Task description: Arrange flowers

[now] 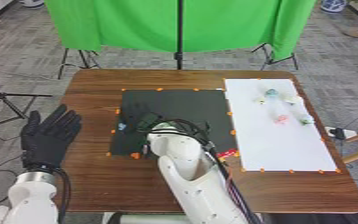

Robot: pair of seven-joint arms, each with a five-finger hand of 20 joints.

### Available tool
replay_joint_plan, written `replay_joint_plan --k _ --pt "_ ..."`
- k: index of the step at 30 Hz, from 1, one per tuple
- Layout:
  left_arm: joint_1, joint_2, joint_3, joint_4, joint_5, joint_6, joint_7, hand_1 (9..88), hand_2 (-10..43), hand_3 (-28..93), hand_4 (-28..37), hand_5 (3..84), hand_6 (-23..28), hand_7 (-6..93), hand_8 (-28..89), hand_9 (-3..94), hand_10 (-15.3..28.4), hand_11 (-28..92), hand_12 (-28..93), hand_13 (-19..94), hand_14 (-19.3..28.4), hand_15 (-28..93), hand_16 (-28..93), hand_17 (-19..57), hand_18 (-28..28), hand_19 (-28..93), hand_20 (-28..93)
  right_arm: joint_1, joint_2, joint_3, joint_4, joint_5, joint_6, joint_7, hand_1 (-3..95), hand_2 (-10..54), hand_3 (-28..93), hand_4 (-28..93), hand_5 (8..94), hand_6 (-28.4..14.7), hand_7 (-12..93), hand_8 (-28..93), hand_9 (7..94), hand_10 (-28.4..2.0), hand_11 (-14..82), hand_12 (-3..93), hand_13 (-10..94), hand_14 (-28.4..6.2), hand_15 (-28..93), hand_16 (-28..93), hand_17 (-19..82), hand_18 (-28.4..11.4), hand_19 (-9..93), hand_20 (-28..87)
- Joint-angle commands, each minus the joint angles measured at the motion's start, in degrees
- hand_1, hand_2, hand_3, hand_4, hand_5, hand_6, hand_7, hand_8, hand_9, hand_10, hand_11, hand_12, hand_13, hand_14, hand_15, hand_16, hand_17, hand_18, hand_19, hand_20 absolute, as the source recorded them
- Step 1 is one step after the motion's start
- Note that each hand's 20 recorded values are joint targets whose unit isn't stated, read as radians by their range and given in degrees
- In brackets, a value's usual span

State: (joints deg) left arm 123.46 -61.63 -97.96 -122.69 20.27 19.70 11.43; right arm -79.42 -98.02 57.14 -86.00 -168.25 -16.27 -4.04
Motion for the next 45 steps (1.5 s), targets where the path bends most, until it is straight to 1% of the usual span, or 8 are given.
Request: replay_joint_plan --k 1,16,21,25,30,35,41,45 --pt "0.2 0.29 0.57 0.21 -0.04 0.94 -0.32 19.9 18.9 72 -28.3 45.0 10.7 11.6 -8 40.3 15.3 22 13 30 15.7 43 -6 -3.4 13.9 32 16 -0.2 -1.4 -0.1 0.7 -16.1 1.1 -0.8 58.7 -9.2 70 -28 64.9 -2.7 38 3 76.6 -11.8 13.6 41.9 53 -11.8 52 37 26 -22.6 77 42" --pt "0.7 -0.34 -0.08 0.43 -1.04 0.3 -0.38 23.2 17.5 73 -28.3 46.6 10.4 12.6 -9 40.8 15.2 22 13 30 15.8 44 -6 -3.6 14.1 32 16 0.4 -1.1 0.5 2.1 -15.9 5.1 2.0 60.7 -9.5 68 -28 67.0 -4.8 23 0 73.4 -13.1 13.1 39.1 50 -14.1 54 33 25 -23.9 77 43" --pt "1.1 -1.27 -0.59 0.48 -1.89 -0.01 -0.56 23.8 17.3 73 -28.3 46.8 10.4 12.8 -9 40.8 15.2 22 13 30 15.7 44 -6 -3.5 14.1 32 16 1.1 0.7 -0.8 -0.5 -11.6 6.0 3.1 53.5 -9.5 77 -28 59.9 -4.9 25 -9 61.4 -17.6 25.2 22.3 46 -17.1 60 25 24 -24.6 78 41" --pt "1.6 -1.69 -0.93 0.43 -1.49 -0.2 -0.9 24.0 17.2 73 -28.3 46.8 10.4 12.8 -9 40.9 15.2 22 13 30 15.7 44 -6 -3.5 14.2 32 16 2.5 2.3 -1.0 -3.2 -5.6 5.5 7.0 51.0 -9.5 80 -28 53.1 -6.2 22 -14 54.1 -19.6 23.4 18.0 44 -18.7 62 20 24 -25.3 79 41" --pt "2.2 -3.61 -1.59 0.51 -0.88 -0.91 -2.28 24.0 17.2 73 -28.3 46.8 10.4 12.7 -9 40.9 15.2 22 13 30 15.7 44 -6 -3.4 14.2 32 16 3.4 7.3 0.9 -9.0 1.8 4.4 11.7 50.0 -9.5 79 -28 51.3 -7.1 20 -13 51.2 -20.5 21.8 17.2 41 -19.8 64 19 23 -25.8 79 41" --pt "2.2 -3.93 -2.35 0.73 -0.34 -1.66 -2.84 24.2 17.1 73 -28.3 46.7 10.3 12.7 -9 40.9 15.1 22 13 30 15.6 44 -6 -3.4 14.1 32 16 4.1 14.2 8.0 -13.5 9.4 0.8 19.0 48.9 -9.5 79 -28 51.5 -7.1 19 -13 50.9 -20.8 20.2 16.8 40 -20.2 62 17 22 -25.8 78 40" --pt "2.8 -4.56 -2.98 0.54 0.37 -2.35 -3.67 24.4 17.1 73 -28.3 46.6 10.2 12.6 -9 40.8 15.0 22 13 30 15.6 44 -6 -3.5 14.2 32 16 0.0 23.0 19.0 -16.4 7.1 -6.5 20.0 49.9 -9.5 78 -28 53.3 -5.6 18 -12 52.8 -19.4 18.2 17.0 43 -18.2 58 17 22 -24.3 76 38" --pt "2.7 -4.58 -3.24 0.74 0.86 -2.54 -3.94 24.4 17.0 73 -28.3 46.6 10.1 12.7 -9 40.7 14.8 22 13 30 15.5 44 -6 -3.5 14.2 32 17 -4.6 26.6 25.5 -17.8 8.7 -8.3 21.7 47.4 -9.5 78 -28 50.9 -6.3 17 -12 44.3 -21.0 14.9 16.8 36 -19.2 56 17 21 -23.9 76 38"
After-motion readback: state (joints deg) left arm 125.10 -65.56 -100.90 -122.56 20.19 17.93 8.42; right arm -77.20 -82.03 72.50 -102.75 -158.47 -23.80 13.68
